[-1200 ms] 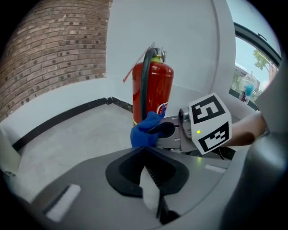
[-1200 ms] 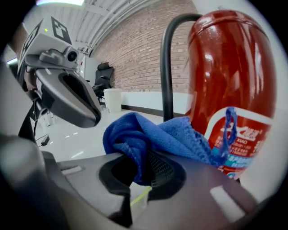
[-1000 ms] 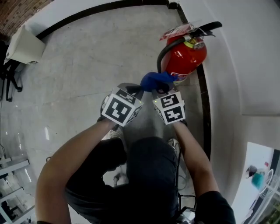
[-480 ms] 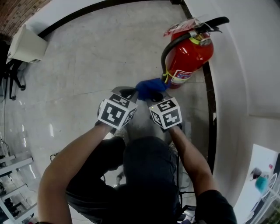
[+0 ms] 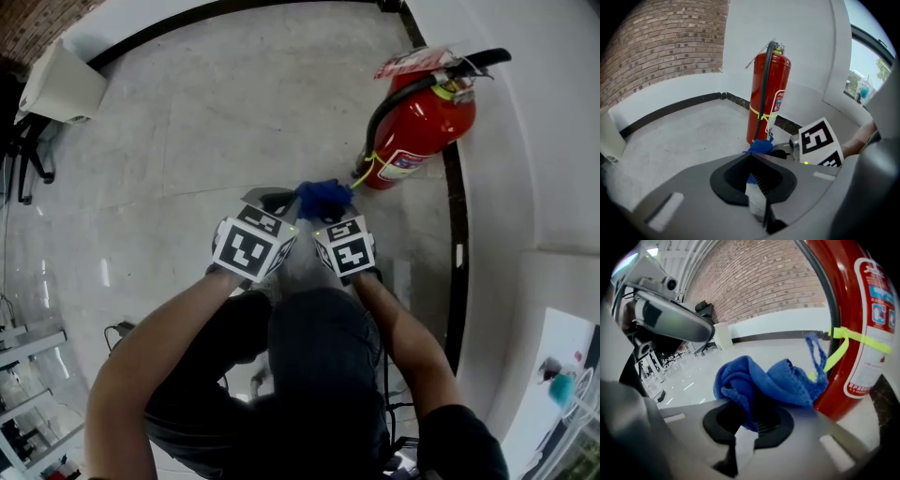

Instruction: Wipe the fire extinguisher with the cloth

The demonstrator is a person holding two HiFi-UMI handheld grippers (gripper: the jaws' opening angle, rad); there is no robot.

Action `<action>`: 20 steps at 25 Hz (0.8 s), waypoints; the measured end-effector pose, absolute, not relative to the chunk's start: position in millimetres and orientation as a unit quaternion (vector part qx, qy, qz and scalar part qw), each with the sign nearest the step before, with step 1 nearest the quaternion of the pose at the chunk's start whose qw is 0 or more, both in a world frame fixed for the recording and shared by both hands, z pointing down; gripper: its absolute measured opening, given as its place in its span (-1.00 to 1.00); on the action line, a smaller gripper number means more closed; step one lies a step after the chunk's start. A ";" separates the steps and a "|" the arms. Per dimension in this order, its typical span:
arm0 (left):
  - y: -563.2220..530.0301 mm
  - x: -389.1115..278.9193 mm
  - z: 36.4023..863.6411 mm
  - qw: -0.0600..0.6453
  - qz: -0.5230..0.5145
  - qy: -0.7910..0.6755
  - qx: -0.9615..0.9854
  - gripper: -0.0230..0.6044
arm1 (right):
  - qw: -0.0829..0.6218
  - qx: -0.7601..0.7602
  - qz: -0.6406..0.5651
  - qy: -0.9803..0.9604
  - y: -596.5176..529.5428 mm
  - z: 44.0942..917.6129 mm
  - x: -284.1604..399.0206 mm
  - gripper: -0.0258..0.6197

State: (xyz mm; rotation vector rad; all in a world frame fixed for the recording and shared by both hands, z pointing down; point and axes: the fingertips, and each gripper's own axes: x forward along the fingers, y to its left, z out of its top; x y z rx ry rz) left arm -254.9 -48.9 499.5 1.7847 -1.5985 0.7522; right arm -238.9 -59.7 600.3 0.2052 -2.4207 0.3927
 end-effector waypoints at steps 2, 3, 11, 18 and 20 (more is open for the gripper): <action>-48.8 -258.4 503.3 0.316 0.278 -0.609 0.673 -0.91 | 0.334 0.073 0.163 -0.926 -48.2 601.9 -232.9 -0.81; -49.7 -259.1 504.3 0.318 0.275 -0.609 0.672 -0.91 | 0.333 0.072 0.169 -0.925 -45.4 601.9 -230.5 -0.81; -59.7 -252.4 506.9 0.320 0.266 -0.603 0.680 -0.91 | 0.292 0.156 0.176 -0.927 -94.1 584.5 -223.1 -0.81; -66.2 -234.6 519.4 0.326 0.274 -0.585 0.690 -0.91 | 0.233 0.228 0.210 -0.922 -145.0 601.8 -200.4 -0.81; -68.5 -233.3 524.4 0.328 0.279 -0.581 0.690 -0.91 | 0.213 0.237 0.204 -0.926 -162.1 594.2 -198.1 -0.81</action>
